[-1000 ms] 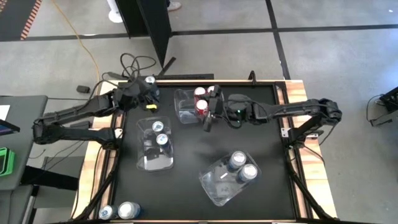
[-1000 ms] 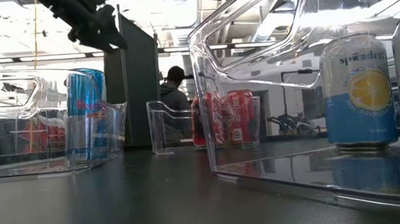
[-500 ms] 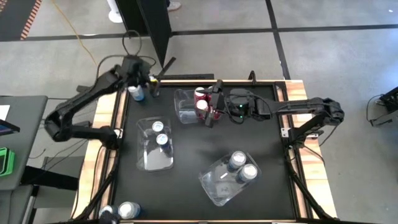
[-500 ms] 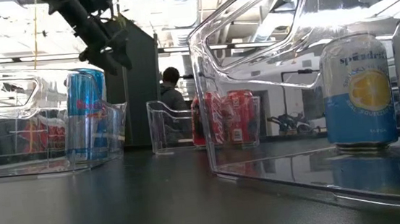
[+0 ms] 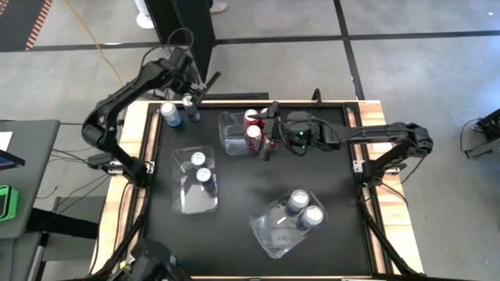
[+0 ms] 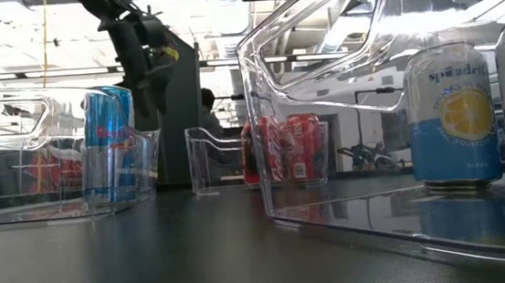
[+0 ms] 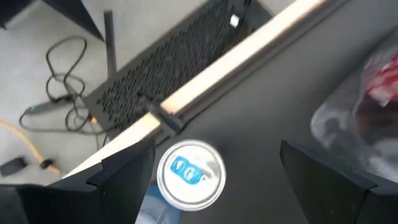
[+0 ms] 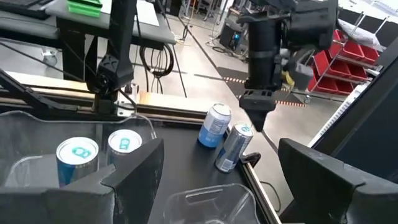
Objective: Sort soda cans
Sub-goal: Put the blue soda can into the middle left transparent bin
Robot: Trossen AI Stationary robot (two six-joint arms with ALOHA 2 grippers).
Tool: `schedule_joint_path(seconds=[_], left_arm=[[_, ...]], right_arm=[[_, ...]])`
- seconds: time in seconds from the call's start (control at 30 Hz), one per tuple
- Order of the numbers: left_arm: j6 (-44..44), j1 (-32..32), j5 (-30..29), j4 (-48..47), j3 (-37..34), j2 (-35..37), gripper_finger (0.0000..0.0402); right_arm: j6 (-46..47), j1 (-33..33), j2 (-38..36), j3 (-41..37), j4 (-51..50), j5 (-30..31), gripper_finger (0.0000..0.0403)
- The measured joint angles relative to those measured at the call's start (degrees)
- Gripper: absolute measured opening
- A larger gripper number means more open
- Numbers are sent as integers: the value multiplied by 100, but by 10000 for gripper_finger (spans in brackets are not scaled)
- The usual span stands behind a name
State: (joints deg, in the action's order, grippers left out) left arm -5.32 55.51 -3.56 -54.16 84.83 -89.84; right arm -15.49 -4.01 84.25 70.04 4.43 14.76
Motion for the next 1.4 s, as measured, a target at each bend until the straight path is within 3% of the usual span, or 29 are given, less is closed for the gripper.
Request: schedule_joint_path(seconds=[0.2, 1.4], left_arm=[[-216, 85, -181, -522, 191, -379, 341], [-393, 154, -107, -514, -69, -591, 341]], right_arm=[[-3, 0, 0, 0, -79, -2, 332], [166, 62, 0, 0, -103, 0, 332]])
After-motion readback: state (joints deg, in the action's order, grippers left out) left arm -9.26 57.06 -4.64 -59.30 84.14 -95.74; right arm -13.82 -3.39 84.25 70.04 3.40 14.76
